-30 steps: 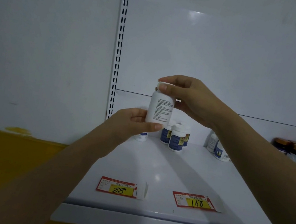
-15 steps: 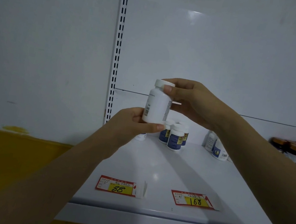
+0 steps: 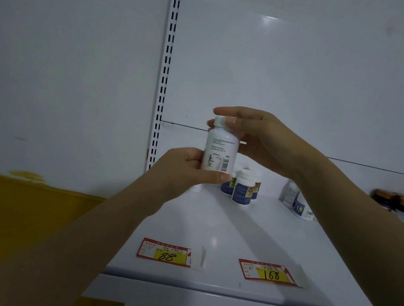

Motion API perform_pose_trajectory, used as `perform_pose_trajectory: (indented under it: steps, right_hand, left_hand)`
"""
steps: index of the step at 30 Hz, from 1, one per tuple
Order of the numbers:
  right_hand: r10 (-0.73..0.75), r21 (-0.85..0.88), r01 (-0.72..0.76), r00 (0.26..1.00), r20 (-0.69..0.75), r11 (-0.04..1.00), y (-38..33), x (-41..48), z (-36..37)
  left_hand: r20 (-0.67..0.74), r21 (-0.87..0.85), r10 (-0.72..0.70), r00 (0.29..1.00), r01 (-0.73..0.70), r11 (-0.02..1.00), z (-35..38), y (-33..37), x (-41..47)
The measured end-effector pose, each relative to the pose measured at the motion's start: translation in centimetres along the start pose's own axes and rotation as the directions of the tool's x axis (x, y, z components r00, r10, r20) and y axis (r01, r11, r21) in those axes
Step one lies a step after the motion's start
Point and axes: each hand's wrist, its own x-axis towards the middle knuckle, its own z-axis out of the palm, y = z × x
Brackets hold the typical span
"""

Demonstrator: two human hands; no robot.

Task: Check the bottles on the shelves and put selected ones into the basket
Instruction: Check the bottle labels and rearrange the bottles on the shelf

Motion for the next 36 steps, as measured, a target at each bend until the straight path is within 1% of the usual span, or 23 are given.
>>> perform_pose_trajectory:
  steps: [3,4,6,9,11,13,15,17,18,21,23,26,30,33,36]
  right_hand:
    - [0.000,-0.149,-0.006,0.999,-0.045,0.989,-0.1,0.2,0.4]
    - [-0.003,-0.168,-0.008,0.998,-0.062,0.986,-0.2,0.3,0.4]
    - [0.001,-0.115,-0.011,0.996,-0.088,0.993,-0.2,0.4,0.1]
    - [0.008,0.025,-0.005,0.996,-0.088,1.000,0.0,0.4,-0.4]
    - [0.010,0.049,-0.007,0.998,-0.065,0.999,0.1,0.4,-0.5]
    - [0.014,0.058,-0.012,0.999,-0.037,0.998,0.1,0.4,-0.6]
    - [0.023,0.053,-0.022,1.000,-0.020,0.998,0.1,0.6,-0.7]
    - [0.032,-0.007,-0.032,0.999,-0.034,0.999,0.2,0.7,-0.6]
    - [0.028,-0.037,-0.030,0.998,-0.053,0.999,0.3,0.8,-0.5]
    - [-0.001,-0.054,-0.004,0.997,-0.083,0.999,0.6,0.8,-0.6]
    - [-0.013,-0.004,0.013,0.998,-0.068,1.000,0.7,0.5,-0.8]
    - [-0.018,0.087,0.019,1.000,-0.021,0.996,0.6,0.1,-1.0]
    - [-0.032,0.111,0.030,0.999,0.015,0.993,0.7,-0.1,-0.7]
    - [-0.029,0.067,0.030,0.999,-0.019,0.997,0.6,0.1,-0.8]
    - [-0.020,0.022,0.020,0.999,-0.026,1.000,0.5,0.1,-1.1]
  left_hand:
    - [-0.078,-0.016,0.032,0.996,-0.034,0.999,0.3,0.0,0.2]
    - [-0.085,-0.021,0.037,0.996,-0.039,0.999,0.3,0.0,0.2]
    - [-0.054,-0.043,0.038,0.998,-0.041,0.998,0.1,0.0,0.3]
    - [0.056,-0.062,0.017,0.998,-0.014,0.998,-0.1,0.1,0.2]
    - [0.078,-0.051,0.016,0.997,-0.012,0.999,-0.2,0.2,0.2]
    - [0.048,-0.073,0.028,0.998,-0.025,0.997,-0.1,0.1,0.4]
    - [-0.017,-0.101,0.046,0.999,-0.047,0.994,0.2,0.0,0.6]
    - [-0.073,-0.112,0.062,0.995,-0.070,0.991,0.4,-0.3,0.7]
    - [-0.080,-0.112,0.067,0.995,-0.076,0.991,0.5,-0.4,0.8]
    - [-0.024,-0.120,0.041,0.999,-0.043,0.992,0.2,-0.5,0.8]
    - [0.030,-0.107,0.013,0.999,-0.010,0.994,-0.3,-0.4,0.8]
    - [0.057,-0.084,0.007,0.998,-0.003,0.996,-0.7,-0.4,0.8]
    - [0.032,-0.072,0.035,0.999,-0.033,0.997,0.0,-0.3,0.6]
    - [-0.013,-0.113,0.054,0.998,-0.055,0.992,0.1,-0.4,0.5]
    - [-0.020,-0.131,0.053,0.998,-0.056,0.990,-0.1,-0.4,0.5]
